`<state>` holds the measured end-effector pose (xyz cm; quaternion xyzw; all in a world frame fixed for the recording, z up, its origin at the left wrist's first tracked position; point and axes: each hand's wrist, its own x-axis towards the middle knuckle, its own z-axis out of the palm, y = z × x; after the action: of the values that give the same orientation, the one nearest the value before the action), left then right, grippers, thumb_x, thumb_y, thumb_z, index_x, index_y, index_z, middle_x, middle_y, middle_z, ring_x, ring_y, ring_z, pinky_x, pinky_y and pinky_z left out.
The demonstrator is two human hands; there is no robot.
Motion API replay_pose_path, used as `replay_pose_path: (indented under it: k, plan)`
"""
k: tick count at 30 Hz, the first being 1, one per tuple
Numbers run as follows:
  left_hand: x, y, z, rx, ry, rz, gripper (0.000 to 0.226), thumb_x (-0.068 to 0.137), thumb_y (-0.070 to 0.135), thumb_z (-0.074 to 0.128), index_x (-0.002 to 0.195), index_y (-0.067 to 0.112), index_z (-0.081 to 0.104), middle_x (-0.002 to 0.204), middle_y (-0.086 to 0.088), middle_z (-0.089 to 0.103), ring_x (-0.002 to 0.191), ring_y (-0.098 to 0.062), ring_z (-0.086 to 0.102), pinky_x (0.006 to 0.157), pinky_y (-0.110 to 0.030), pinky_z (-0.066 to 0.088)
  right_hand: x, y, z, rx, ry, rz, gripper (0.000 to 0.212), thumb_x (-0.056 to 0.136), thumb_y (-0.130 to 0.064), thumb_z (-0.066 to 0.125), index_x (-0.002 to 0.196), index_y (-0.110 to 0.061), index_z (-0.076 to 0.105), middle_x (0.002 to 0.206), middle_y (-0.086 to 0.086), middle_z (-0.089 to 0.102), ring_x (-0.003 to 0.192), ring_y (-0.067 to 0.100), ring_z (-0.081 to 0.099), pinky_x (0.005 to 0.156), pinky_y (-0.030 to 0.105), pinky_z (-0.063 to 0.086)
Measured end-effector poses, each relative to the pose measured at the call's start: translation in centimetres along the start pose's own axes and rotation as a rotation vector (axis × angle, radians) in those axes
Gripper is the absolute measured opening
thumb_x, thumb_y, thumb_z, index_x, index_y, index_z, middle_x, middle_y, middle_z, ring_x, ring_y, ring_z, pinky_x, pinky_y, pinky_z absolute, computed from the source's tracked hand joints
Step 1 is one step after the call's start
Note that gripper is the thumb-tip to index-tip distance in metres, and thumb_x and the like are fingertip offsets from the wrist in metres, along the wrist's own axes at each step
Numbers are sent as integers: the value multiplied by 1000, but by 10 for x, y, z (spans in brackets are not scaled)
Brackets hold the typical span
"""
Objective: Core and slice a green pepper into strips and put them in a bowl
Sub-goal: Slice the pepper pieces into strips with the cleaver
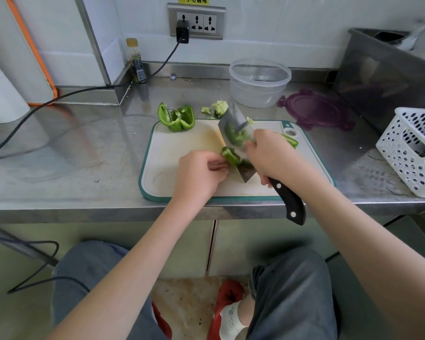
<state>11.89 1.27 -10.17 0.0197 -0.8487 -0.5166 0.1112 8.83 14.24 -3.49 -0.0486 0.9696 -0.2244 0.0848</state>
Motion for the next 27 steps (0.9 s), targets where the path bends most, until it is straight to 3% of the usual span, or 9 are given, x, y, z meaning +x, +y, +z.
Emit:
replay_pose_path:
  k: [4, 9, 12, 14, 15, 18, 22, 25, 27]
  plan:
    - [3, -1, -2, -80, -27, -46, 27, 76, 2, 73, 101, 11, 73, 88, 6, 71, 80, 3, 66, 82, -12, 51, 3, 4, -14, 9, -13, 54, 9, 99, -9, 36, 104, -6, 42, 41, 12, 51, 15, 13, 40, 27, 14, 31]
    - [2, -1, -3, -117, 4, -52, 25, 79, 1, 70, 101, 13, 72, 93, 4, 72, 83, 3, 65, 81, -8, 49, 3, 12, -31, 25, 64, 74, 13, 99, -16, 39, 93, -7, 46, 25, 2, 44, 18, 12, 43, 36, 21, 37]
    - [-1, 2, -4, -97, 16, -47, 23, 82, 3, 65, 98, 17, 74, 90, 11, 70, 83, 8, 62, 79, -2, 45, -5, 8, -25, 87, 38, 86, 16, 99, -12, 41, 110, -3, 49, 42, 11, 54, 25, 18, 48, 35, 26, 46]
    - [-4, 5, -6, -101, 4, -21, 23, 83, 4, 62, 94, 20, 74, 88, 15, 70, 82, 10, 62, 78, -1, 44, -8, 4, -19, 102, -14, 101, 28, 98, -5, 43, 125, -4, 42, 52, 16, 58, 37, 26, 55, 48, 37, 54]
    - [-7, 6, -7, -112, -15, -4, 22, 83, 4, 63, 93, 21, 74, 86, 16, 69, 82, 10, 63, 78, -2, 45, -8, 3, -15, 67, -38, 98, 29, 97, -3, 43, 126, -4, 41, 50, 14, 58, 41, 27, 57, 51, 36, 55]
    - [-12, 6, -9, -126, -62, 45, 22, 79, 4, 69, 91, 22, 73, 85, 14, 69, 84, 4, 66, 81, -9, 49, -10, 2, -9, 60, 4, 101, 13, 99, -10, 41, 107, -1, 43, 31, 6, 49, 28, 19, 51, 34, 21, 43]
    - [-11, 1, -8, -61, -52, 81, 19, 77, 7, 74, 93, 17, 75, 89, 11, 70, 84, 4, 66, 83, -10, 49, -11, 0, -6, 15, 37, 38, 16, 99, -15, 38, 102, -2, 48, 52, 8, 53, 42, 20, 52, 42, 26, 44]
    - [-11, 0, -8, -36, -54, 104, 17, 77, 8, 74, 93, 14, 76, 92, 9, 70, 84, 1, 66, 84, -10, 49, -8, -3, -7, -52, -44, 104, 28, 95, -4, 49, 122, 2, 44, 44, 2, 57, 30, 19, 49, 46, 32, 48]
    - [-11, 0, -7, -35, -54, 112, 16, 77, 7, 75, 92, 13, 76, 91, 10, 69, 84, -1, 66, 84, -9, 48, -6, -3, -7, -77, -2, 89, 25, 91, -2, 55, 113, 5, 47, 65, -2, 62, 29, 17, 47, 48, 35, 50]
